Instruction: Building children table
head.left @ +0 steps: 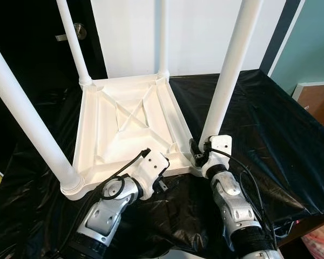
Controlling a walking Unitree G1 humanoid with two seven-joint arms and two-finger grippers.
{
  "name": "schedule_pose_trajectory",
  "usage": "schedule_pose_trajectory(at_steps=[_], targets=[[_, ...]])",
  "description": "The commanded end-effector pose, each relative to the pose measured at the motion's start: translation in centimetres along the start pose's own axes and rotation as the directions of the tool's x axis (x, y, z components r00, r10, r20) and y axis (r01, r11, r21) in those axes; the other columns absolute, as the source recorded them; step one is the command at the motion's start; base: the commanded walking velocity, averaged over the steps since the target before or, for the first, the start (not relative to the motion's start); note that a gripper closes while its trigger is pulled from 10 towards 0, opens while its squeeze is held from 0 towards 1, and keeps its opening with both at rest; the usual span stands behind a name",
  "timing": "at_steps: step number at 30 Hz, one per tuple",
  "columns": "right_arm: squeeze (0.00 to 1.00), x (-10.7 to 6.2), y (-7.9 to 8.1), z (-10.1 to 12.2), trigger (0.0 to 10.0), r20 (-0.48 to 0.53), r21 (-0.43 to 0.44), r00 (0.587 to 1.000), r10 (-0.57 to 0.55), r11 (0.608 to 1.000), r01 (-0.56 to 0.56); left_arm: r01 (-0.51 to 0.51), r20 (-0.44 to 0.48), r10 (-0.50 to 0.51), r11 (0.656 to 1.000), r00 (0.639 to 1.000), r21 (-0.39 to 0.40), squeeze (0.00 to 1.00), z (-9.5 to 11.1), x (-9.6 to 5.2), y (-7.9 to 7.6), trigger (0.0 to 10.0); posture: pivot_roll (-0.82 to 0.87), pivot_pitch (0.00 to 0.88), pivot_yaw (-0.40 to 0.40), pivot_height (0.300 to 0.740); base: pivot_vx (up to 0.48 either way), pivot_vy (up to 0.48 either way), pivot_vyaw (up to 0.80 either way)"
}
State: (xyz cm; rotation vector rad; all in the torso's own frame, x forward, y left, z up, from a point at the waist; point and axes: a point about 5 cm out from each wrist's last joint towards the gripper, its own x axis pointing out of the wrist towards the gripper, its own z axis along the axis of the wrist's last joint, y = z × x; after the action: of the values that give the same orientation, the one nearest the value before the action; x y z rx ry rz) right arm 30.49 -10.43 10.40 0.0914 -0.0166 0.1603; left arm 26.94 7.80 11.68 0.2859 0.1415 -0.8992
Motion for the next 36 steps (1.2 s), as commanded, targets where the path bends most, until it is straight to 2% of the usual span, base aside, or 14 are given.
schedule_pose_trajectory(at_steps=[1, 8, 9, 17, 19, 21, 22, 24, 28, 29, 30, 31, 35, 36], targets=[[0.0, -0.5, 0.3, -1.5, 10.0, -0.078, 0.051, 0.997, -0.001, 0.999, 0.005, -0.054, 0.011, 0.054, 0.999, 0.998, 0.004, 0.0, 0.2, 0.0, 0.4, 10.0, 0.01, 0.0, -0.031, 0.74, 0.0, 0.0, 0.0], [0.0, -0.5, 1.1, -1.2, 10.0, -0.074, 0.024, 0.997, 0.013, 1.0, -0.011, -0.055, 0.019, 0.055, 0.998, 0.998, 0.006, 0.0, 0.4, -0.1, 0.5, 10.0, 0.01, 0.0, -0.029, 0.74, 0.0, 0.0, 0.0], [1.0, -0.6, 1.2, -1.0, 10.0, -0.061, 0.007, 0.998, 0.017, 1.0, -0.017, -0.055, 0.021, 0.054, 0.998, 0.998, 0.007, 0.0, 0.4, -0.1, 0.5, 10.0, 0.01, 0.0, -0.028, 0.74, 0.0, 0.0, 0.0], [1.0, -0.8, 0.9, -0.6, 10.0, -0.019, -0.007, 0.999, 0.04, 0.999, -0.04, -0.053, 0.023, 0.052, 0.999, 0.998, 0.01, 0.0, 0.5, -0.1, 0.5, 10.0, 0.0, 0.0, -0.028, 0.74, 0.0, 0.0, 0.0], [1.0, -1.1, -0.2, -0.2, 10.0, 0.012, -0.015, 0.997, 0.072, 0.997, -0.072, -0.047, 0.024, 0.047, 0.999, 0.999, 0.013, 0.0, 0.5, 0.0, 0.4, 10.0, 0.0, 0.0, -0.024, 0.74, 0.0, 0.0, 0.0], [1.0, -1.1, -0.2, -0.2, 10.0, 0.012, -0.015, 0.997, 0.072, 0.997, -0.072, -0.047, 0.024, 0.047, 0.999, 0.999, 0.013, 0.0, 0.5, 0.0, 0.4, 10.0, 0.0, 0.0, -0.024, 0.74, 0.0, 0.0, 0.0], [1.0, -1.3, -1.1, -0.1, 10.0, 0.02, -0.031, 0.995, 0.101, 0.994, -0.1, -0.043, 0.024, 0.042, 0.999, 0.999, 0.014, 0.0, 0.6, -0.1, 0.4, 10.0, 0.0, 0.0, -0.023, 0.74, 0.0, 0.0, 0.0], [1.0, -1.3, -1.1, -0.1, 10.0, 0.02, -0.031, 0.995, 0.101, 0.994, -0.1, -0.043, 0.024, 0.042, 0.999, 0.999, 0.014, 0.0, 0.6, -0.1, 0.4, 10.0, 0.0, 0.0, -0.023, 0.74, 0.0, 0.0, 0.0], [1.0, -1.9, -2.7, 0.4, 10.0, 0.027, -0.073, 0.975, 0.222, 0.973, -0.219, -0.038, 0.023, 0.038, 0.999, 0.999, 0.019, 0.0, 0.6, -0.2, 0.5, 10.0, 0.0, 0.0, -0.016, 0.74, 0.0, 0.0, 0.0], [0.91, -2.0, -3.3, 0.6, 10.0, 0.02, -0.092, 0.957, 0.288, 0.954, -0.285, -0.037, 0.023, 0.037, 0.999, 0.999, 0.021, 0.0, 0.6, -0.2, 0.5, 10.0, 0.0, 0.0, -0.01, 0.74, 0.0, 0.0, 0.0], [0.91, -2.0, -3.3, 0.6, 10.0, 0.02, -0.092, 0.957, 0.288, 0.954, -0.285, -0.037, 0.023, 0.037, 0.999, 0.999, 0.021, 0.0, 0.6, -0.2, 0.5, 10.0, 0.0, 0.0, -0.01, 0.74, 0.0, 0.0, 0.0], [0.0, -2.2, -3.7, 0.8, 10.0, 0.009, -0.103, 0.938, 0.345, 0.934, -0.343, -0.037, 0.023, 0.036, 0.999, 0.999, 0.023, 0.0, 0.6, -0.2, 0.6, 10.0, 0.0, 0.0, -0.01, 0.74, 0.0, 0.0, 0.0], [0.0, -1.8, -4.4, 1.0, 10.0, -0.056, -0.161, 0.876, 0.478, 0.862, -0.481, -0.011, 0.019, 0.011, 0.999, 1.0, 0.034, 0.0, 0.7, -0.4, 0.6, 10.0, -0.01, 0.0, 0.014, 0.74, 0.0, 0.0, 0.0], [0.0, -1.8, -4.4, 1.0, 10.0, -0.056, -0.161, 0.876, 0.478, 0.862, -0.481, -0.011, 0.019, 0.011, 0.999, 1.0, 0.034, 0.0, 0.7, -0.4, 0.6, 10.0, -0.01, 0.0, 0.014, 0.74, 0.0, 0.0, 0.0]])
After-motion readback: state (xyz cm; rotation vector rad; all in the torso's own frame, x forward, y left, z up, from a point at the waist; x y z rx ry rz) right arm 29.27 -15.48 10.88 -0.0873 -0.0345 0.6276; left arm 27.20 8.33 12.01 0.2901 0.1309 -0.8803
